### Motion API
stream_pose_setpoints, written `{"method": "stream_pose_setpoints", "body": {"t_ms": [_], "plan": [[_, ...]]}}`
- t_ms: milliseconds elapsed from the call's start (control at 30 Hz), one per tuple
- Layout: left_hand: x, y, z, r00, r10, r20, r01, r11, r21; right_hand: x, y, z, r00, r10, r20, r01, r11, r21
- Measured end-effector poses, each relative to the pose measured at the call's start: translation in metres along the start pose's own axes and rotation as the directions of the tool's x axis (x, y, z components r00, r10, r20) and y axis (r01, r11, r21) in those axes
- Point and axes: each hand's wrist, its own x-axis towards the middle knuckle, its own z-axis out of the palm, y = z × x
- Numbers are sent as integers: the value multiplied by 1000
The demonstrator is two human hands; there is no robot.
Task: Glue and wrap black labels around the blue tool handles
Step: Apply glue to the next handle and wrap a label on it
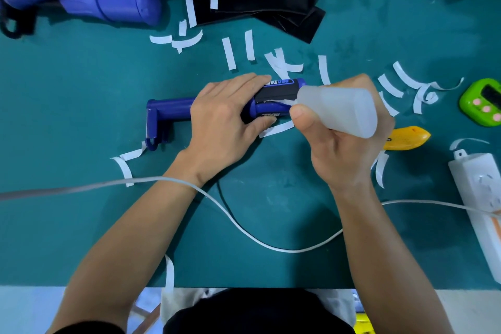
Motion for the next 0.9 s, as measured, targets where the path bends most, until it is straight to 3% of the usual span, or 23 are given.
{"method": "stream_pose_setpoints", "body": {"t_ms": [900], "plan": [[1, -1, 0, 1000, 20, -5, -20, 1000, -5, 2, -1, -8, 999, 38, -17, -38, 999, -13]]}}
